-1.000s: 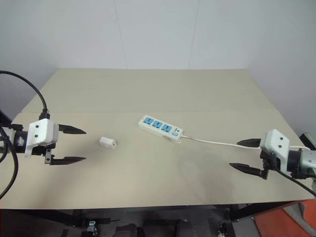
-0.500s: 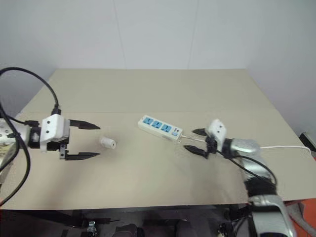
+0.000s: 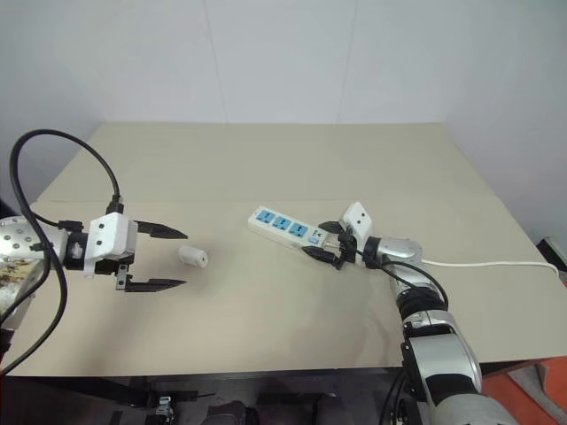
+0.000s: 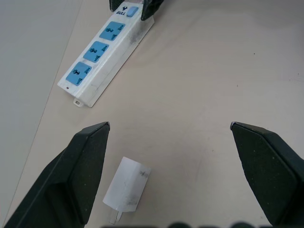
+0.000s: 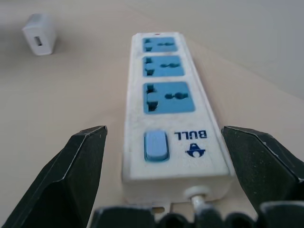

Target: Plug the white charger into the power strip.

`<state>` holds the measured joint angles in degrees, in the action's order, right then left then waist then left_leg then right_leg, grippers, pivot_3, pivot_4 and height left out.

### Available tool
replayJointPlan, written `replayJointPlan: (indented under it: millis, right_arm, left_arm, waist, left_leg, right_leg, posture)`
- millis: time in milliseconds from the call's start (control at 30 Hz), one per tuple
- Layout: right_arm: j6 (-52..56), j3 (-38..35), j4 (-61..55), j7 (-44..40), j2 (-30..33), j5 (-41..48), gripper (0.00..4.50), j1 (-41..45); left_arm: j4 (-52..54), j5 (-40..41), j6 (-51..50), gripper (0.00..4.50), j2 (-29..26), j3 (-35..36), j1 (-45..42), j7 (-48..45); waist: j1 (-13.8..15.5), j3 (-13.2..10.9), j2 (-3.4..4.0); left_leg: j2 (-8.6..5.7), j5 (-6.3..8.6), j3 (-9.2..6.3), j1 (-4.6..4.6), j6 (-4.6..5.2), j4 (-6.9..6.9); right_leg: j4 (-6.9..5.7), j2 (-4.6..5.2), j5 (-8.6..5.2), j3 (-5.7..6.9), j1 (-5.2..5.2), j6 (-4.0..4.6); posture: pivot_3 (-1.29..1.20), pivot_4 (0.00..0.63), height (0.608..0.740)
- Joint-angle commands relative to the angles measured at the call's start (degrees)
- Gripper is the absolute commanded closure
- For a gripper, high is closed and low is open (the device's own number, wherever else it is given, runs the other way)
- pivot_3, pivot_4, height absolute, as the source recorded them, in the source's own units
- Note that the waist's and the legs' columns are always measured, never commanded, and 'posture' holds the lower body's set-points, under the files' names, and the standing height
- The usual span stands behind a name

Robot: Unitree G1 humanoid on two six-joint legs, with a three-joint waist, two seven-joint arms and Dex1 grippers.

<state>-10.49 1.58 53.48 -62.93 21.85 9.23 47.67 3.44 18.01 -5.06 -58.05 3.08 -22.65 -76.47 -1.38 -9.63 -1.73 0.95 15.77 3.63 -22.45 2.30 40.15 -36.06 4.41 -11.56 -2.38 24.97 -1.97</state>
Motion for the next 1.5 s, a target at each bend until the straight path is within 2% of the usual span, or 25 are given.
replayJointPlan:
  millis: [33, 300, 633, 667, 767, 933, 1067, 1200, 1300, 1500]
  right_arm:
    - [-2.48, -0.61, 2.93, 0.17, -0.55, -0.83, 0.00, 2.60]
    - [-5.24, -1.00, 9.38, 2.04, -2.89, -2.47, 0.00, 3.71]
    - [-6.03, -3.38, 11.38, 2.71, -5.30, -1.81, 0.00, 3.68]
    - [-5.94, -3.46, 11.43, 2.50, -5.33, -1.84, 0.37, 3.68]
    - [-6.28, -3.28, 11.37, 1.66, -5.32, -2.16, 1.08, 3.28]
    - [-7.39, -2.74, 11.08, 1.25, -5.08, -3.01, 1.08, 2.86]
    - [-8.39, -2.38, 11.37, 0.66, -4.81, -4.00, 1.08, 2.86]
    - [-8.62, -2.47, 11.78, 0.40, -4.69, -4.27, 1.08, 3.05]
    - [-8.63, -2.30, 12.02, 0.23, -4.52, -4.66, 1.08, 3.05]
    - [-8.15, -1.51, 12.35, -0.41, -4.11, -5.78, 1.08, 2.66]
  left_arm:
    - [0.00, -0.50, 1.62, 0.05, -0.32, 0.75, 0.06, 0.08]
    - [0.42, -1.26, 2.30, 0.05, 0.34, 0.18, 1.11, 0.65]
    - [0.94, -1.35, 2.23, 0.05, 1.10, 0.11, 1.64, 0.87]
    - [0.86, -1.41, 2.30, 0.00, 1.17, 0.06, 1.61, 0.87]
    - [0.55, -1.83, 2.64, 0.00, 1.51, -0.15, 1.56, 1.07]
    - [-0.62, -2.53, 3.11, 0.00, 1.80, -1.47, -1.11, -0.02]
    - [-6.53, -8.16, 5.58, 0.00, 1.08, -8.41, -10.70, -5.00]
    - [-15.34, -17.38, 9.98, 0.00, 3.18, -18.02, -24.41, -11.42]
    - [-19.44, -19.48, 8.90, 0.00, 6.28, -23.82, -32.62, -15.63]
    - [-31.40, -26.96, 13.07, 0.00, 12.81, -39.37, -46.02, -16.03]
  waist:
    - [-0.36, 0.00, 0.00]
    - [-1.33, 0.00, 0.00]
    - [-1.44, 0.00, 0.00]
    - [-1.45, 0.00, 0.00]
    - [-1.47, 0.00, 0.00]
    - [-1.44, 0.00, 0.00]
    - [-1.26, 0.00, 0.00]
    - [-1.19, 0.00, 0.00]
    - [-1.23, 0.00, 0.00]
    - [-1.30, 0.00, 0.00]
  left_leg:
    - [0.00, -0.01, -0.01, 0.01, -0.01, 0.00]
    - [0.00, -0.02, -0.24, 0.03, -0.04, -0.11]
    - [0.02, -0.05, -0.28, 0.07, -0.09, -0.18]
    - [0.02, -0.05, -0.29, 0.07, -0.09, -0.19]
    - [0.03, -0.05, -0.28, 0.08, -0.09, -0.21]
    - [0.03, -0.06, -0.28, 0.10, -0.10, -0.23]
    - [-0.01, -0.09, -0.22, 0.11, -0.15, -0.23]
    - [-0.05, -0.10, 0.02, 0.09, -0.17, -0.24]
    - [-0.06, -0.10, 0.05, 0.03, -0.16, -0.24]
    - [-0.05, -0.11, 0.03, 0.01, -0.15, -0.24]
  right_leg:
    - [-0.01, 0.00, 0.00, 0.00, 0.00, 0.00]
    - [-0.03, 0.00, 0.01, -0.01, 0.00, 0.01]
    - [-0.04, 0.00, 0.02, -0.02, 0.01, 0.03]
    - [-0.04, 0.01, 0.02, -0.02, 0.01, 0.03]
    - [-0.03, 0.00, 0.02, -0.03, 0.01, 0.03]
    - [-0.03, 0.00, 0.02, -0.03, 0.02, 0.04]
    - [-0.02, -0.01, 0.03, -0.01, 0.00, 0.05]
    - [0.01, -0.05, 0.03, 0.04, -0.04, 0.05]
    - [-0.02, -0.06, 0.03, 0.04, -0.04, 0.04]
    - [-0.04, -0.08, 0.03, 0.01, -0.02, 0.03]
  posture:
    - [0.00, 0.150, 0.740]
    - [0.00, 0.150, 0.740]
    - [0.00, 0.150, 0.740]
    - [0.00, 0.150, 0.740]
    - [0.00, 0.150, 0.740]
    - [0.00, 0.150, 0.740]
    - [0.00, 0.150, 0.740]
    - [0.00, 0.150, 0.740]
    - [0.00, 0.150, 0.740]
    - [0.00, 0.150, 0.740]
